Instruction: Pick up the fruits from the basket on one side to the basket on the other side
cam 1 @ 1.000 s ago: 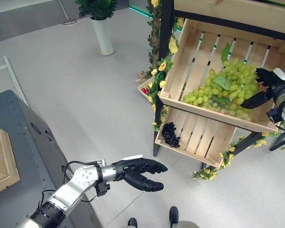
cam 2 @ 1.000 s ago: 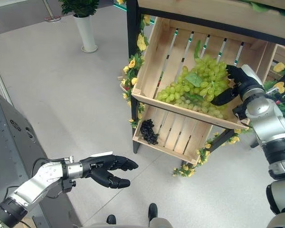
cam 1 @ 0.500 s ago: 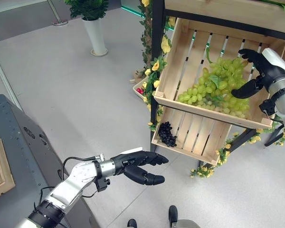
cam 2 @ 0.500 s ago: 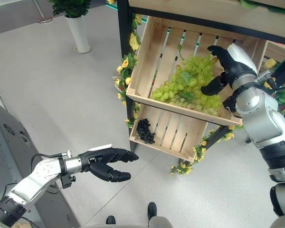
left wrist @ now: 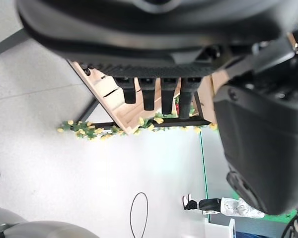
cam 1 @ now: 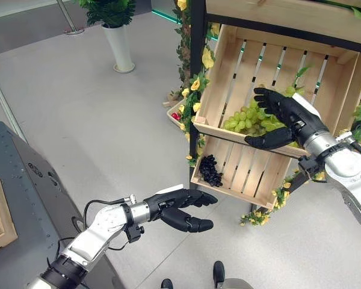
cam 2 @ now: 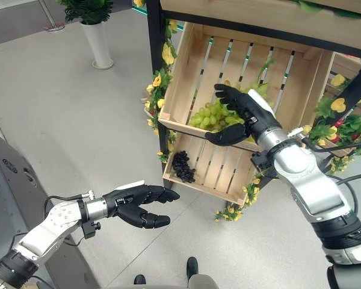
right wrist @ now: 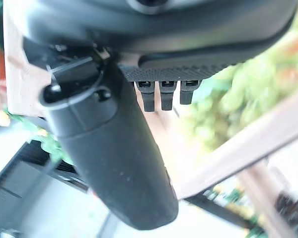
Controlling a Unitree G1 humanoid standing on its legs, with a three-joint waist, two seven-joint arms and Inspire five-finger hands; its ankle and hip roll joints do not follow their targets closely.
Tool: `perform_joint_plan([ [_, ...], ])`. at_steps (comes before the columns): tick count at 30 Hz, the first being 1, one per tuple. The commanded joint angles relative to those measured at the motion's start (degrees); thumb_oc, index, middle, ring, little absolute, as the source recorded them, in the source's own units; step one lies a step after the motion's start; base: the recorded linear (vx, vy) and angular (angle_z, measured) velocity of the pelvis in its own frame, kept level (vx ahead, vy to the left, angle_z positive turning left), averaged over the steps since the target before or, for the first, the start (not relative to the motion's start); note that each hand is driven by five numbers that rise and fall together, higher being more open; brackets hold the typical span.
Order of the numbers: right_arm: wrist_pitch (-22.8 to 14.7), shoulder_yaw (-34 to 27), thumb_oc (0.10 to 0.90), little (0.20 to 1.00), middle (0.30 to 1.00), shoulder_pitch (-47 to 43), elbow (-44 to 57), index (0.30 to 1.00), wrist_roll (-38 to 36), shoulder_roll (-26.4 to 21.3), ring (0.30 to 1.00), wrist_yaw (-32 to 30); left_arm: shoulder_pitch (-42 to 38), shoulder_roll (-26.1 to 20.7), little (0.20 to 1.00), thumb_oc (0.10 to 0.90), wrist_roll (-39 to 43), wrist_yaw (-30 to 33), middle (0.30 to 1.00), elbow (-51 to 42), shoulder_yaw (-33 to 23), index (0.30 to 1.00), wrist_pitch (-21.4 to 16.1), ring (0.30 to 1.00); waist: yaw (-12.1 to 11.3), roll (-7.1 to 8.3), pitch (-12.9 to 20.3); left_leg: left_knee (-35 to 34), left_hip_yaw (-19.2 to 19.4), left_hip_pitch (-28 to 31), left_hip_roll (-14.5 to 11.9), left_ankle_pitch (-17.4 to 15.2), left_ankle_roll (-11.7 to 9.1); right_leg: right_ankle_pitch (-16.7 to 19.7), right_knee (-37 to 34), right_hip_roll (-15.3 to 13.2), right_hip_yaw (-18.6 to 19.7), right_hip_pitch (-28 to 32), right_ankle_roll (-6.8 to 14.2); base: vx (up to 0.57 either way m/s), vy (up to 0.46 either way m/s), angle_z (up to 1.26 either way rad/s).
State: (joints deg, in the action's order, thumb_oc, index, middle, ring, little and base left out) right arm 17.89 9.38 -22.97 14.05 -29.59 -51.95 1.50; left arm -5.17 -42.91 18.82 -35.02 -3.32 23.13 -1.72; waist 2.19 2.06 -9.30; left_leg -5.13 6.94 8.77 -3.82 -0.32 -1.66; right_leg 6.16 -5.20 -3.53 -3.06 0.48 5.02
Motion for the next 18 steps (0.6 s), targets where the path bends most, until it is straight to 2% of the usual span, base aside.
perform_joint_plan([
  [1, -8.8, -6.6, 0.800, 0.900, 0.900, -2.8, 5.0, 0.900, -7.5, 0.6, 0.900, 2.6, -3.0, 1.2, 0.900, 0.800, 3.7, 1.3, 0.900, -0.1, -0.7, 0.900, -7.0, 0.900, -0.7, 0.57, 5.4, 0.1, -1.8, -2.1, -1.5, -2.2, -1.4, -4.6, 0.2, -2.9, -1.0, 4.5, 3.1, 0.00, 0.000, 0.00],
  [2, -8.8, -6.4, 0.800, 0.900, 0.900, -0.9, 6.0, 0.900, -12.9, 2.7, 0.900, 4.9, -2.7, 2.1, 0.900, 0.800, 3.7, 1.6, 0.900, 0.1, -1.0, 0.900, -7.3, 0.900, -0.8, 0.53, 5.4, 0.1, -1.8, -2.1, -1.5, -2.3, -1.3, -4.7, 0.2, -2.9, -1.1, 4.6, 3.1, 0.00, 0.000, 0.00],
  [6, -9.5, -5.2, 0.800, 0.900, 0.900, 5.2, 7.8, 0.900, -21.4, 8.3, 0.900, 10.5, -1.3, 3.8, 0.900, 0.800, 4.7, 3.1, 0.900, 0.3, -2.1, 0.900, -7.8, 0.900, -1.1, 0.40, 5.7, 0.1, -1.8, -2.1, -1.6, -2.2, -1.3, -4.8, 0.2, -3.0, -1.6, 4.7, 3.0, 0.00, 0.000, 0.00],
  [7, -9.4, -5.2, 0.800, 0.900, 0.900, 5.4, 7.9, 0.900, -21.7, 8.5, 0.900, 10.7, -1.2, 3.8, 0.900, 0.800, 4.7, 3.2, 0.900, 0.3, -2.2, 0.900, -7.8, 0.900, -1.1, 0.41, 5.7, 0.1, -1.8, -2.1, -1.6, -2.1, -1.3, -4.8, 0.2, -3.0, -1.6, 4.7, 3.0, 0.00, 0.000, 0.00],
  [11, -10.5, -3.3, 0.800, 0.900, 0.900, 10.6, 8.7, 0.900, -26.5, 14.3, 0.900, 14.7, 0.5, 5.9, 0.900, 0.800, 4.0, 4.3, 0.900, 1.0, -2.7, 0.900, -8.5, 0.900, -1.6, 0.32, 5.8, 0.1, -2.1, -2.2, -1.7, -2.0, -1.3, -4.8, 0.2, -3.1, -2.3, 4.7, 3.1, 0.00, 0.000, 0.00],
  [15, -13.4, -2.4, 0.800, 0.900, 0.900, 11.8, 8.0, 0.900, -29.3, 17.6, 0.900, 17.9, 1.4, 6.7, 0.900, 0.800, 4.5, 5.2, 0.900, 0.9, -3.1, 0.900, -9.0, 0.900, -2.1, 0.22, 6.0, 0.1, -2.5, -2.4, -1.6, -1.8, -1.3, -4.9, 0.2, -3.1, -2.7, 4.8, 3.0, 0.00, 0.000, 0.00],
  [16, -14.9, -1.6, 0.800, 0.900, 0.900, 11.9, 7.7, 0.900, -30.8, 19.9, 0.900, 19.3, 1.5, 7.2, 0.900, 0.800, 4.6, 5.6, 0.900, 1.0, -3.2, 0.900, -9.2, 0.900, -2.4, 0.15, 6.0, 0.1, -2.5, -2.4, -1.6, -1.7, -1.3, -4.9, 0.2, -3.1, -3.0, 4.8, 3.0, 0.00, 0.000, 0.00],
  [18, -15.0, -1.4, 0.800, 0.900, 0.900, 12.1, 7.5, 0.900, -31.9, 21.2, 0.900, 20.3, 1.6, 7.8, 0.900, 0.800, 4.8, 5.7, 0.900, 1.2, -3.4, 0.900, -9.2, 0.900, -2.6, 0.07, 6.0, 0.1, -2.6, -2.5, -1.6, -1.7, -1.3, -4.9, 0.2, -3.2, -3.1, 4.8, 3.0, 0.00, 0.000, 0.00],
])
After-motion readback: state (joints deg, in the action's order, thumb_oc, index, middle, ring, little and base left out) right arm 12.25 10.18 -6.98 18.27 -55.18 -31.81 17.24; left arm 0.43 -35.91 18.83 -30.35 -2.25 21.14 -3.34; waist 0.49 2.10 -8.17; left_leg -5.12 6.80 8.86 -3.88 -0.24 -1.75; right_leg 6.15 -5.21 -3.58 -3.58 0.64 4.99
